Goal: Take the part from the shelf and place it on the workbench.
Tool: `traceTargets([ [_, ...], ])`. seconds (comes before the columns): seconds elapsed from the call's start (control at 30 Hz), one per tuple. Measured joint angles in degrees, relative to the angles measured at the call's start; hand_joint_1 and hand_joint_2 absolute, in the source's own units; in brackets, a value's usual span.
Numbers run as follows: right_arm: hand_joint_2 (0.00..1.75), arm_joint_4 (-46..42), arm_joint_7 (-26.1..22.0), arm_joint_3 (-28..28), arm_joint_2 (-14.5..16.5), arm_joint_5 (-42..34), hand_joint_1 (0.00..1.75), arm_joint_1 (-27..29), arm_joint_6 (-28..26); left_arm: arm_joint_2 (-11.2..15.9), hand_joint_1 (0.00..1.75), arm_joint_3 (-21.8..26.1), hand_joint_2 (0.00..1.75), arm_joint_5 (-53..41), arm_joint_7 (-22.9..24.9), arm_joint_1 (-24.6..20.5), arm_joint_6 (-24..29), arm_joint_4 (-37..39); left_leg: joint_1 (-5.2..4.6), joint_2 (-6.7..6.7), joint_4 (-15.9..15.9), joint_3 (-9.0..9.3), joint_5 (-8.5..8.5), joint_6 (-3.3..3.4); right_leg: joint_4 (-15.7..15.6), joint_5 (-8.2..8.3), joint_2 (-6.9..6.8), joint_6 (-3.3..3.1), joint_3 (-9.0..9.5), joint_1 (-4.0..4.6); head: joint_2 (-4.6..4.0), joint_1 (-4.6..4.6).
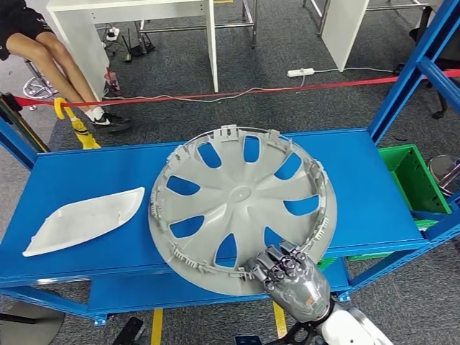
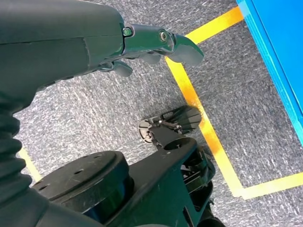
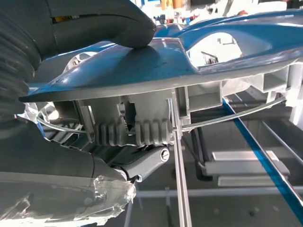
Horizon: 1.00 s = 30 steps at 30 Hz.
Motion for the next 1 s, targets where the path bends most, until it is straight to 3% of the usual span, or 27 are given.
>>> traceTargets([
  [0.17, 1.75, -4.8, -8.5, -5.5, 4.9, 0.0, 1.75, 5.0, 0.0, 0.0, 0.00, 0.1, 1.75, -0.4, 0.1, 0.0, 0.4, 0.0, 0.00, -0.01, 0.0, -0.01, 0.00, 0.00, 0.0, 0.00, -0.01, 0.00, 0.00, 0.00, 0.00, -0.01],
  [0.33, 1.75, -8.6, -11.1, -9.0, 9.0, 0.1, 1.75, 7.5, 0.0, 0.0, 0.00, 0.2, 1.75, -1.0, 0.1, 0.0, 0.7, 0.0, 0.00, 0.00, 0.0, 0.00, 0.00, 0.00, 0.0, -0.01, 0.00, -0.01, 0.00, 0.00, 0.00, 0.01],
  [0.57, 1.75, -10.7, -9.1, -9.9, 11.5, 0.1, 1.75, 8.3, 0.0, 0.0, 0.00, 0.2, 1.75, -2.2, -0.5, 0.0, 1.8, 0.0, -0.01, 0.00, 0.0, 0.00, 0.01, 0.00, 0.0, 0.00, 0.00, 0.00, 0.01, 0.00, 0.00, -0.01],
  [0.8, 1.75, -10.1, 2.4, -4.4, 9.9, -2.6, 1.75, 7.6, 0.0, 0.0, 0.00, 0.6, 1.75, -2.6, -1.2, 0.0, 1.3, 0.0, -0.03, 0.00, 0.0, 0.00, -0.01, 0.01, 0.0, 0.00, -0.01, 0.00, 0.02, -0.04, 0.00, 0.00],
  [1.0, 1.75, -9.5, -1.0, -2.7, 9.0, -6.6, 1.75, 9.1, 0.0, -0.2, 0.00, 0.7, 1.75, -4.2, -1.9, 0.0, 1.6, 0.0, -0.20, 0.00, 0.0, -0.01, -0.11, 0.15, 0.0, -0.02, -0.01, 0.05, 0.01, -0.23, 0.00, -0.01],
])
